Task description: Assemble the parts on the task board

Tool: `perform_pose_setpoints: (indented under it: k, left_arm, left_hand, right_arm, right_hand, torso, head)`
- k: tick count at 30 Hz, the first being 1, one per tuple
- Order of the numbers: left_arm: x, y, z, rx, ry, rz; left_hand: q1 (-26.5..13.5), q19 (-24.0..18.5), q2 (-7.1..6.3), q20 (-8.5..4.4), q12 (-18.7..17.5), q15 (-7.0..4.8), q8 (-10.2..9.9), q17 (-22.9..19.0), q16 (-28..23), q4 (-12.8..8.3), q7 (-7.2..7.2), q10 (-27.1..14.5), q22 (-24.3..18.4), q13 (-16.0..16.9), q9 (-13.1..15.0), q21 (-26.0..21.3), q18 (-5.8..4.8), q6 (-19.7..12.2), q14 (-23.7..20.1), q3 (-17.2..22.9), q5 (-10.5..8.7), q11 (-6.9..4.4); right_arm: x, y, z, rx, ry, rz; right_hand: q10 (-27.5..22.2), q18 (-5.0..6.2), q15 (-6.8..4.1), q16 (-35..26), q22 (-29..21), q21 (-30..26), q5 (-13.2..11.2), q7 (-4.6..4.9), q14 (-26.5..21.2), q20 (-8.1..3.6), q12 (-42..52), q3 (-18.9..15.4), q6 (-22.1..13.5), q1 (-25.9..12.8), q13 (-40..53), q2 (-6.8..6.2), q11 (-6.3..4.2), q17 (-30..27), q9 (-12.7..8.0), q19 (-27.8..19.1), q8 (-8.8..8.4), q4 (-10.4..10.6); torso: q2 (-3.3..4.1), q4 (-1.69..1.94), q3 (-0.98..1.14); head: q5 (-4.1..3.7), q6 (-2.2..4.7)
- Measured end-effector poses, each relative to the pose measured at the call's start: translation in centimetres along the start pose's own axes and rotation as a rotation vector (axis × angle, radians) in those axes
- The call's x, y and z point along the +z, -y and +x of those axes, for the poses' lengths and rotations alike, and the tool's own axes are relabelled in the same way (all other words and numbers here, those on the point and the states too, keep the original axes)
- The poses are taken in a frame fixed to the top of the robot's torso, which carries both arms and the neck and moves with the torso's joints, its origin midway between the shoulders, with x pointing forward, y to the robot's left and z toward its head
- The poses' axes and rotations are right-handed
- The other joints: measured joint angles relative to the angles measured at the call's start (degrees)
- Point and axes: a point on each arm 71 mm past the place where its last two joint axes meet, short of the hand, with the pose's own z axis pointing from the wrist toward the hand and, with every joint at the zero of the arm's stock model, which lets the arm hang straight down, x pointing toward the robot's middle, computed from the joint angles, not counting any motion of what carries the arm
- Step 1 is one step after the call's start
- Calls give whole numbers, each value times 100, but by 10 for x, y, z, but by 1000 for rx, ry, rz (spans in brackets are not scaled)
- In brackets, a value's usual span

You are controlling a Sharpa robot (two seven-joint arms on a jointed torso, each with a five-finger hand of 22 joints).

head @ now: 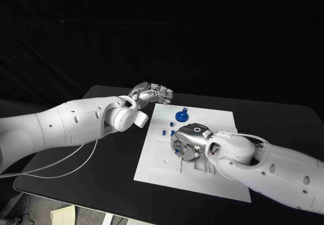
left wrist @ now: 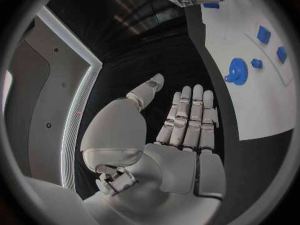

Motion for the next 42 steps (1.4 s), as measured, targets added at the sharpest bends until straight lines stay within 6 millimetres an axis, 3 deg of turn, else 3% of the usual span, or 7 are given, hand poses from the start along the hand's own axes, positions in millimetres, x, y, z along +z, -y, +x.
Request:
perform_pose_setpoints:
  k: [19,24,30,42]
  left_arm:
    - [0,0,0,-1,-2,-1]
    - [0,0,1,-1,-3,-1]
    - [-2,0,-2,-1,2,-3]
    - [-3,0,-2,-1,1,-7]
  left_hand:
    - [0,21,0,-22,0,0,8,5,0,0,0,0,4,-10,-5,0,-26,0,0,0,0,0]
    - [0,21,0,-21,0,0,23,4,1,0,0,0,3,-10,-4,0,43,0,0,0,0,0]
    - [0,21,0,-21,0,0,23,8,-22,0,0,0,2,-17,-10,0,42,0,0,0,0,0]
    - [0,21,0,-21,0,0,23,11,-22,0,0,0,7,-25,-15,0,38,0,0,0,0,0]
  right_arm:
    - [5,-13,-2,-77,-34,5]
    - [5,-12,-2,-78,-36,8]
    - [3,-7,1,-66,-50,21]
    - [1,-6,1,-44,-51,21]
  right_hand:
    - [-2,0,8,18,5,25,0,-1,8,10,0,-7,-18,0,0,0,-1,-5,4,8,-21,-6]
    - [-6,1,8,15,4,25,0,-1,9,10,-25,2,-20,-1,17,-1,2,-28,18,9,-23,2]
    - [-263,3,90,-139,-14,-98,318,134,-199,99,-210,38,-235,-103,0,-25,160,-133,-3,-168,-183,38]
    - [-340,12,111,-172,15,-122,606,159,-241,131,-311,-190,-321,-164,-10,-83,195,-262,-19,-199,-265,1]
  torso:
    - [1,9,-7]
    - [0,5,-7]
    - [-1,4,-7]
    - [-1,2,3]
  head:
    - [-15,-51]
    - [-13,-48]
    - [-20,-49]
    - [-24,-58]
